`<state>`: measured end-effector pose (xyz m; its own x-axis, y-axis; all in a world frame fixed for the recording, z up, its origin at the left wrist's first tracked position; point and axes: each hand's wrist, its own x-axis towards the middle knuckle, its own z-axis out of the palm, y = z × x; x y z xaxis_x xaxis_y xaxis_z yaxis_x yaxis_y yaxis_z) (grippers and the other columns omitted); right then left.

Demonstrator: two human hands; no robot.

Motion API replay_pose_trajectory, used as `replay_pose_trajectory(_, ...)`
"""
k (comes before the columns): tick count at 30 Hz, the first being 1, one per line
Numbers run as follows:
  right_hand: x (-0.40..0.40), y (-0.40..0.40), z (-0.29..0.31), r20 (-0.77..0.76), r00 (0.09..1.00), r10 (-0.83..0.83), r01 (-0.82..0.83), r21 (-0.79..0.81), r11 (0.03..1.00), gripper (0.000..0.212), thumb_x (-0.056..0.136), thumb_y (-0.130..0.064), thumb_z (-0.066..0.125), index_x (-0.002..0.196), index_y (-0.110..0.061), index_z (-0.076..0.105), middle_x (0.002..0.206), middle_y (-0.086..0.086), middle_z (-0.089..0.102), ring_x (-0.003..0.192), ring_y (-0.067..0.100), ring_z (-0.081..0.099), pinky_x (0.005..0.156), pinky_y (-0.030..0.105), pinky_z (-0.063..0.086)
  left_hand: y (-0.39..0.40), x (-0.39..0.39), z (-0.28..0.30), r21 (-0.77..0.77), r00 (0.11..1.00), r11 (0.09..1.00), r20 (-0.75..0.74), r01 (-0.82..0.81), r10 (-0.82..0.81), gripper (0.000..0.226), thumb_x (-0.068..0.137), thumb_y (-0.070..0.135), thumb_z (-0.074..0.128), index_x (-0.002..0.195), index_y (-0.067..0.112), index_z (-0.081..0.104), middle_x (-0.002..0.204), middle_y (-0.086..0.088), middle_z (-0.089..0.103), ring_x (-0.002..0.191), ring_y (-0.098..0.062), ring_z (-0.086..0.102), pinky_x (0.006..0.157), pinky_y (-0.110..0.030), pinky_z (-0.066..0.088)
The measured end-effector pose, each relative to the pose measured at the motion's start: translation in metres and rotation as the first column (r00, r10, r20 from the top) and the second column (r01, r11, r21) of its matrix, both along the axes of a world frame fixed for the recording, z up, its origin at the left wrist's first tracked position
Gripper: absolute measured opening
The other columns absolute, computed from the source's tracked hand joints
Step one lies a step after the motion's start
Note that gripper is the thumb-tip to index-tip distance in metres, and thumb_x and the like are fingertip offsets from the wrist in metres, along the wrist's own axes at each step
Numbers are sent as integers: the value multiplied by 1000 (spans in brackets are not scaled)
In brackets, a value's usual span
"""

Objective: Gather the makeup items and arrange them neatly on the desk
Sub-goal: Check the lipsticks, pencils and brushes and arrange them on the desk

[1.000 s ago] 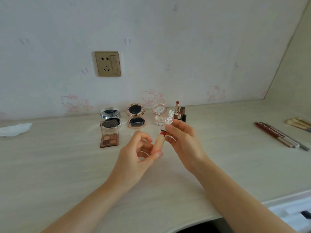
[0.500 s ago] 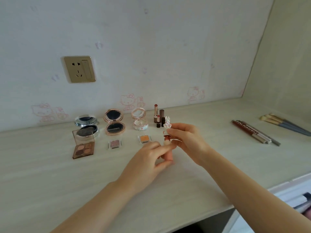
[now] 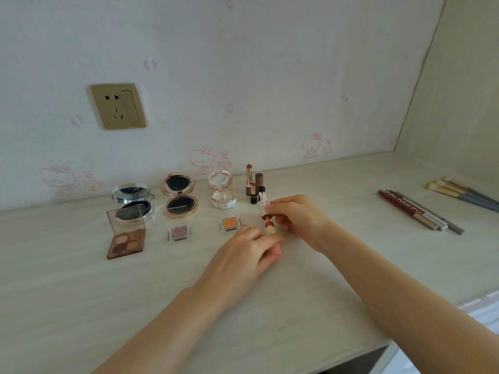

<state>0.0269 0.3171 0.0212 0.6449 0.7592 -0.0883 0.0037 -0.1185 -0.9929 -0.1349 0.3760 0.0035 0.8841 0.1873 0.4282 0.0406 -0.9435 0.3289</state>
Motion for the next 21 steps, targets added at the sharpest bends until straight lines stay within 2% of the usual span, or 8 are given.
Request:
replay_pose_trajectory(3, 3, 8, 6, 71, 997, 24, -16, -114, 993, 15, 79, -14, 70, 91, -6, 71, 76, 7, 68, 57, 13, 45, 51, 25, 35, 1, 3, 0, 17, 1000, 1000, 23, -8, 7, 27, 95, 31, 54, 122, 26, 60, 88, 10, 48, 90, -6, 37, 79, -17, 33)
replay_pose_trajectory(8, 4, 20, 16, 71, 996, 59, -39, -252, 967, 9, 77, -10, 69, 83, -5, 66, 61, 3, 62, 56, 16, 44, 53, 28, 32, 6, 5, -3, 70, 998, 996, 37, -58, 56, 26, 96, 35, 52, 120, 26, 60, 92, 6, 57, 92, -12, 41, 81, -27, 40)
replay_pose_trajectory(15, 1, 32, 23, 89, 993, 74, -40, -332, 943, 16, 78, 2, 64, 93, -1, 66, 68, 11, 57, 53, 17, 46, 53, 27, 35, 11, 10, -3, 68, 997, 995, -8, -74, 74, 28, 97, 38, 48, 121, 29, 59, 105, 7, 60, 101, -11, 41, 85, -28, 40)
replay_pose_trajectory(21, 4, 37, 24, 107, 992, 67, -22, -376, 926, 26, 79, 1, 64, 103, 8, 65, 76, 14, 58, 64, 20, 49, 54, 25, 42, 12, 13, -7, 72, 998, 995, -7, -66, 67, 32, 97, 41, 47, 125, 30, 57, 110, 8, 59, 104, -10, 41, 83, -21, 35)
